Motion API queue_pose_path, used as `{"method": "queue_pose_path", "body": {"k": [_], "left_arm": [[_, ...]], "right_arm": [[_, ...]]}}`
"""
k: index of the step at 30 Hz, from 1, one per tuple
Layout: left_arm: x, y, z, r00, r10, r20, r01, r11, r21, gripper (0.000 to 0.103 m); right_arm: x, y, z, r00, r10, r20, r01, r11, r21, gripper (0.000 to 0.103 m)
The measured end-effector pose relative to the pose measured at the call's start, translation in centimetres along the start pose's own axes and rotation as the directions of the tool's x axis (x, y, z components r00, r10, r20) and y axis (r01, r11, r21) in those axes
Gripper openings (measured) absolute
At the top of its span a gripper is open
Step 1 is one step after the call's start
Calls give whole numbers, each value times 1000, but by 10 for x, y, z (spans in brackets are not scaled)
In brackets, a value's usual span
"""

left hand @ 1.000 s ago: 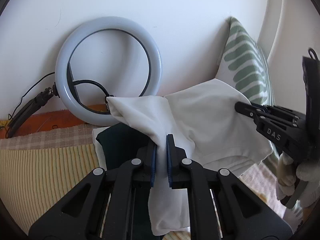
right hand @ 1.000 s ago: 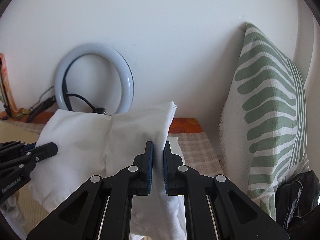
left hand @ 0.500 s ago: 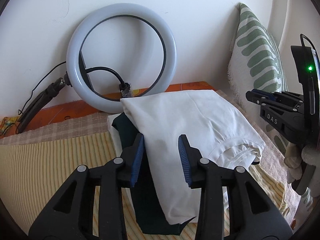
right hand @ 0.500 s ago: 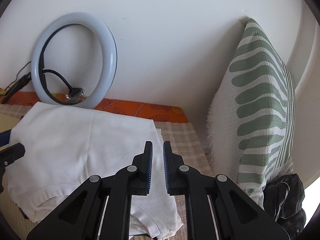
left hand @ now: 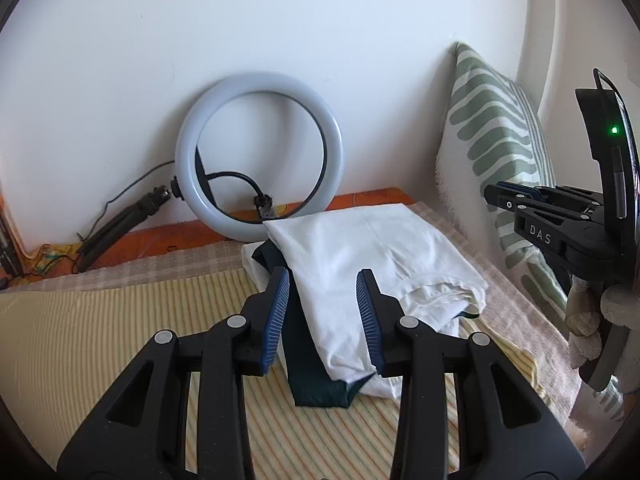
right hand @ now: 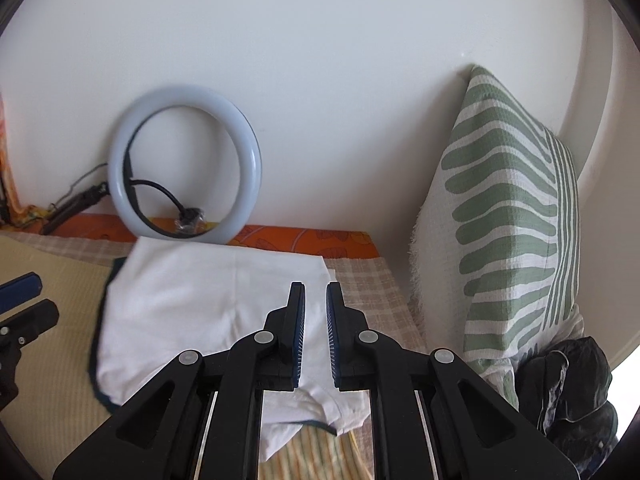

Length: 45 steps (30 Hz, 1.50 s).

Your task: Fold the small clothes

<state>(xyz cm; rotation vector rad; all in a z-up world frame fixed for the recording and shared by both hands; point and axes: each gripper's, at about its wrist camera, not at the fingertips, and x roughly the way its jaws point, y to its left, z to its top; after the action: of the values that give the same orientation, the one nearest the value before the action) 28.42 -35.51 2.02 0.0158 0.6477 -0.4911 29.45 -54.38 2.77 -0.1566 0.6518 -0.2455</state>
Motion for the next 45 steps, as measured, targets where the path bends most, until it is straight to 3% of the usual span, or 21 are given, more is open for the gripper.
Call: {"method": "queue_pose_path", "body": {"k": [12,20,21,23,25,30,33,36,38,41,45], "left_arm": [[-122,-1,-14,995,19,101,-25,998,55,35],[-184,20,-46,995,5,104,-12,998,67,36],[-189,23,-50,995,2,101,-8,998,62,36],[-200,30,-60,996,-11,90,7,999,51,36],[-212,37,-70,996,-15,84,12,999,42,36],[-235,50,-95,995,-3,98,-1,999,49,48],[-246,58,-109,995,-3,96,-2,999,51,53],[-258,60,-120,994,6,112,-14,997,73,63],[-264,58,-123,992,19,124,-30,996,89,75],[-273,57,-123,989,13,145,-27,995,95,84],[-286,58,-124,984,27,179,-45,994,95,97]], "right_arm": [[-102,19,-4,995,63,72,-66,997,42,9],[-167,61,-27,993,63,97,-64,998,12,10],[-175,67,-31,993,56,103,-58,998,12,11],[-188,74,-38,991,72,114,-75,997,23,29],[-200,82,-45,988,94,124,-99,994,35,30],[-224,100,-64,982,122,143,-128,991,37,30],[-237,110,-73,978,132,162,-140,989,43,40],[-246,119,-79,976,131,174,-138,990,29,41],[-250,124,-82,974,139,180,-147,989,30,49],[-253,129,-86,973,120,195,-128,991,29,67],[-258,134,-90,972,84,221,-93,995,30,73]]}}
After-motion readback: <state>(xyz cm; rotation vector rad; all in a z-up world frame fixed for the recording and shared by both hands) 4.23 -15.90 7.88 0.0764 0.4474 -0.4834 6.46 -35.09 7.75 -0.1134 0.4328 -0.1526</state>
